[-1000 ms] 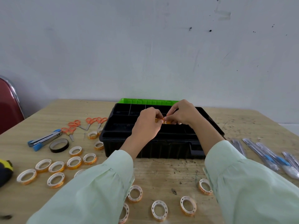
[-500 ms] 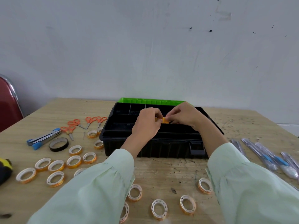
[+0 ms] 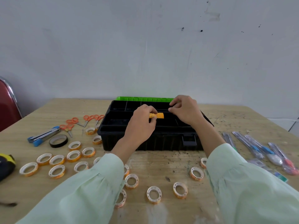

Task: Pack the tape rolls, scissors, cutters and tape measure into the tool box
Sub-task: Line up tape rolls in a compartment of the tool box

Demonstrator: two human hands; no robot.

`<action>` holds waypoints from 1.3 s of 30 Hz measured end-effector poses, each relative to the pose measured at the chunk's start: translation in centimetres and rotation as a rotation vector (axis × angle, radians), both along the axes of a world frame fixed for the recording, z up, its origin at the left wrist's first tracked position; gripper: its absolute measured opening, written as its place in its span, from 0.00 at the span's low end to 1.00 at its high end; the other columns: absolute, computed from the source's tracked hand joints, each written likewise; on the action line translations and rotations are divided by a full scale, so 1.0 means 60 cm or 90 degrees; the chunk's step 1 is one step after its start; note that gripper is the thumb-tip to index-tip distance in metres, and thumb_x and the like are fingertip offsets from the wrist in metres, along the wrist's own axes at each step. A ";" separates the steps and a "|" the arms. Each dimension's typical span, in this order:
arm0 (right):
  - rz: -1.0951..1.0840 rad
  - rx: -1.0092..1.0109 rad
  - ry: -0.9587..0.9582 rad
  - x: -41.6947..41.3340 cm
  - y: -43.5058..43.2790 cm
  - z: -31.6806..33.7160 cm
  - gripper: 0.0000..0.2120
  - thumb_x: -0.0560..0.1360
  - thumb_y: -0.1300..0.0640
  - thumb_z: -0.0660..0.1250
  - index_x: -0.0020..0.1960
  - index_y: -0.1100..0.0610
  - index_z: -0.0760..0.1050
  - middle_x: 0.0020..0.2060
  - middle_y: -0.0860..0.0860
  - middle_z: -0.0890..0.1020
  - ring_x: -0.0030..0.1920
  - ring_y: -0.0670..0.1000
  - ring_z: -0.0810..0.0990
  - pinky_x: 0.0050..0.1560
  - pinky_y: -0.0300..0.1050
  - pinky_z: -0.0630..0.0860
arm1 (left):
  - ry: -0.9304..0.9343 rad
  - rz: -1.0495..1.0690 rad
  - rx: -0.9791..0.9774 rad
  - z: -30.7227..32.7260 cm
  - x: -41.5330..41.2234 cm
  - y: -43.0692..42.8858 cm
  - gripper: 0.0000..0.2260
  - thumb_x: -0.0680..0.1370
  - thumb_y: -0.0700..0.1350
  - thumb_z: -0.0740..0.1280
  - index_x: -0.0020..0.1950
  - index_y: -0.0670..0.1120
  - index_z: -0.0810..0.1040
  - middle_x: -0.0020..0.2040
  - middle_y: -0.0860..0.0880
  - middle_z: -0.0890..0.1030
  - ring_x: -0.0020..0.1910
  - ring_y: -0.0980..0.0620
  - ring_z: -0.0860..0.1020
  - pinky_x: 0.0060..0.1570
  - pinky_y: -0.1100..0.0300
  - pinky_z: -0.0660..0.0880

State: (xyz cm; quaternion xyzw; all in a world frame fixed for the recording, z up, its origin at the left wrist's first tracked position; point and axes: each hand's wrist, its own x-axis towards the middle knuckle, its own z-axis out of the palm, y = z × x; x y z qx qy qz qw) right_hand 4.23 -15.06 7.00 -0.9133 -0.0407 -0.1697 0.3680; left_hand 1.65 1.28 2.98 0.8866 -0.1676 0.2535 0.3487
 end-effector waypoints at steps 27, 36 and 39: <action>0.095 0.032 0.126 -0.229 -0.105 -0.096 0.04 0.75 0.60 0.69 0.48 0.53 0.80 0.34 0.50 0.82 0.34 0.46 0.78 0.39 0.36 0.71 | 0.201 -0.271 0.251 -0.088 -0.176 -0.039 0.15 0.73 0.50 0.67 0.60 0.52 0.75 0.56 0.58 0.75 0.56 0.60 0.72 0.58 0.58 0.73; 0.084 0.215 0.067 -0.203 -0.089 -0.052 0.06 0.77 0.63 0.65 0.49 0.54 0.77 0.37 0.54 0.80 0.35 0.46 0.76 0.35 0.35 0.70 | 0.153 -0.281 0.143 -0.095 -0.157 -0.041 0.14 0.75 0.51 0.68 0.60 0.54 0.76 0.50 0.58 0.72 0.46 0.59 0.74 0.47 0.65 0.75; 0.056 0.238 0.018 -0.171 -0.072 -0.032 0.09 0.76 0.62 0.68 0.54 0.54 0.73 0.40 0.53 0.81 0.38 0.48 0.79 0.40 0.42 0.76 | 0.056 -0.249 0.025 -0.064 -0.130 -0.039 0.13 0.74 0.45 0.69 0.59 0.51 0.78 0.50 0.55 0.74 0.45 0.58 0.76 0.45 0.68 0.74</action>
